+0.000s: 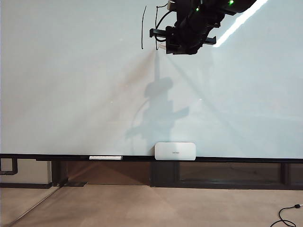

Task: Reach to the right to find the marker pen, pick it up, and write the number 10 on the whiteboard.

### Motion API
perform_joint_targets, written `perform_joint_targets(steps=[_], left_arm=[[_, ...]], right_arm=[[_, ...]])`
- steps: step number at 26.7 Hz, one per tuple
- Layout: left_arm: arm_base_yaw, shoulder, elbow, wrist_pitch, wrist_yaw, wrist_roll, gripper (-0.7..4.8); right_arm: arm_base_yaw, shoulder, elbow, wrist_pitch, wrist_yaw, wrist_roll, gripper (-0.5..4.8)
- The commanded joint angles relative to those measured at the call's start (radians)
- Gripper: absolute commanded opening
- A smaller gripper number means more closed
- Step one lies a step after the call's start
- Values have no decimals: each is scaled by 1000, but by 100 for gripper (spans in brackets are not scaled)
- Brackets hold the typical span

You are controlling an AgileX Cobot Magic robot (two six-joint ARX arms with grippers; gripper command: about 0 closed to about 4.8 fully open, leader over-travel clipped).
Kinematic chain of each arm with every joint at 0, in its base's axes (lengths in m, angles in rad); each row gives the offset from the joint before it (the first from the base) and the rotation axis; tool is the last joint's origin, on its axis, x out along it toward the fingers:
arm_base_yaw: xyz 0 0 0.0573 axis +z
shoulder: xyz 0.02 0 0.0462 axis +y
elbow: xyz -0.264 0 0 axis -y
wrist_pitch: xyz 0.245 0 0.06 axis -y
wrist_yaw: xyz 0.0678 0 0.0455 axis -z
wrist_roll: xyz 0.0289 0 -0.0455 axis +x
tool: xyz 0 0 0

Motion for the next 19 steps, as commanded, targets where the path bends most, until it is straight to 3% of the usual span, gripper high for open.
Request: perform_joint_targets(steps=[1,19], left_arm=[[0,-3,6,15,7,-6,-6],[0,-3,6,20,6,8,-6]], right_arm=[[1,5,4,33,2,4,-2],[-16,30,13,51,-1,5,-2]])
